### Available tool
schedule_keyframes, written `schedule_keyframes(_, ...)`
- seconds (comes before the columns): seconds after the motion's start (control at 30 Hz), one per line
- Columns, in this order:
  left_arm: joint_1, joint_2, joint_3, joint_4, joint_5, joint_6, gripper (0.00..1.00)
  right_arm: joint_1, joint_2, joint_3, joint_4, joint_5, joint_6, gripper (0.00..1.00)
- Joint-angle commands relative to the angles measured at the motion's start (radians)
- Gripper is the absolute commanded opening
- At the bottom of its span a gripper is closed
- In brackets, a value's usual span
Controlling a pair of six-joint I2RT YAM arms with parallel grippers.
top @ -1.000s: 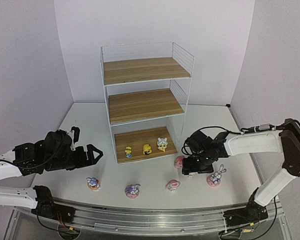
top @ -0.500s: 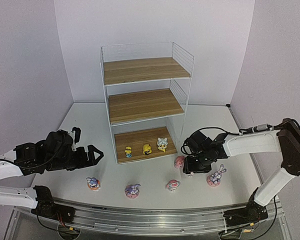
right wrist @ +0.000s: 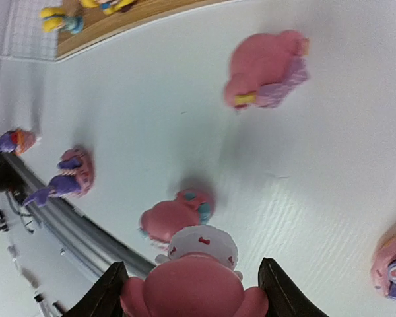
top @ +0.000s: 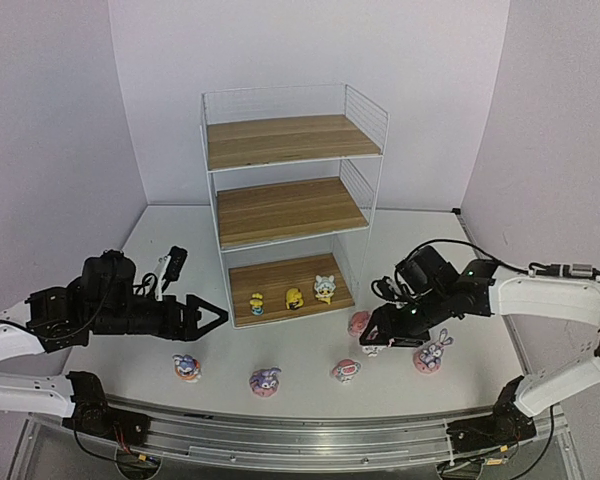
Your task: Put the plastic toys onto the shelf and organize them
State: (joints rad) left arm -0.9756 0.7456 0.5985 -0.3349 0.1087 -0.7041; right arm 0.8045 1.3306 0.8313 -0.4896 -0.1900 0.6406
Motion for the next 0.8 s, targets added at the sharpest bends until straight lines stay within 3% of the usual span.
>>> schedule_keyframes(0.0, -0.005, 0.087, -0.004, 0.301, 0.372, 0.162, 0.99, 0.035, -0.053, 0.123, 0.003, -0.332, -0.097, 0.24)
schedule_keyframes(0.17, -0.007, 0.213, 0.027, 0.502, 0.596, 0.200, 0.99, 0.151, 0.022, 0.271, 0.010, -0.431, -0.197, 0.24)
schedule_keyframes(0.37, -0.033, 0.339, 0.091, 0.570, 0.728, 0.236, 0.99, 0.198, 0.134, 0.401, 0.039, -0.464, -0.191, 0.23)
schedule_keyframes(0.5, -0.060, 0.397, 0.110, 0.604, 0.729, 0.239, 0.99, 0.207, 0.179, 0.447, 0.051, -0.521, -0.195, 0.23)
schedule_keyframes(0.77, -0.074, 0.520, 0.156, 0.650, 0.704, 0.212, 0.85, 0.222, 0.177, 0.477, 0.067, -0.533, -0.201, 0.22)
